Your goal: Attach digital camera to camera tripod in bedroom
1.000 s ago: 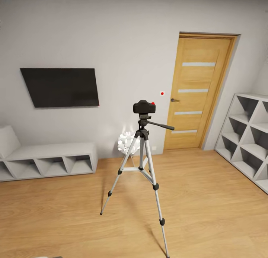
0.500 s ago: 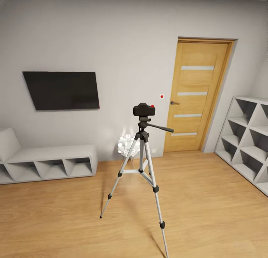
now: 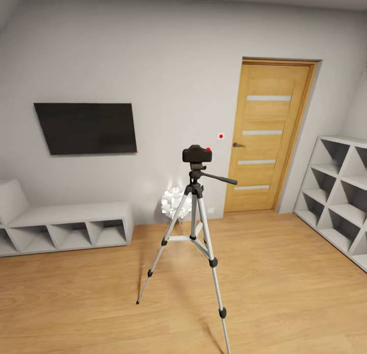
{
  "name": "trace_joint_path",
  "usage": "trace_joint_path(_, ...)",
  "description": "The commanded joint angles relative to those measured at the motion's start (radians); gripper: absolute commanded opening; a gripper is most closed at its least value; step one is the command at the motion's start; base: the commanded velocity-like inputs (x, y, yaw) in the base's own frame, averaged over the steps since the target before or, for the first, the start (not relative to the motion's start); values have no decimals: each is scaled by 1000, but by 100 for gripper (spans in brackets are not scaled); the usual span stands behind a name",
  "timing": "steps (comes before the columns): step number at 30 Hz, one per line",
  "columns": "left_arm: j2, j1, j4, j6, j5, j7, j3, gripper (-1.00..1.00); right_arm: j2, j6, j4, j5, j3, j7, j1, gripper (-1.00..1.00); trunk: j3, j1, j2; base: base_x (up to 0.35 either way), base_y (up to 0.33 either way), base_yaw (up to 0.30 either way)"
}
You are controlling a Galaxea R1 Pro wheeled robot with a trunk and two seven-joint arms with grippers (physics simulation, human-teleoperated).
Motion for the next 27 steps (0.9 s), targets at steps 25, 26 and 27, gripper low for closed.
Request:
trace_joint_path(25,0,0,0,-1,10,-2,-8,100,1,1,1,10,-8,2,-1,100,40,0,-1,0,0,0)
trace_joint_path(26,0,0,0,-1,10,-2,-8,100,1,0,1,10,-8,2,-1,100,42,0,-1,0,0,0)
trace_joint_path(27,0,0,0,-1,10,-2,-8,100,1,0,1,10,-8,2,-1,100,43,0,-1,0,0,0)
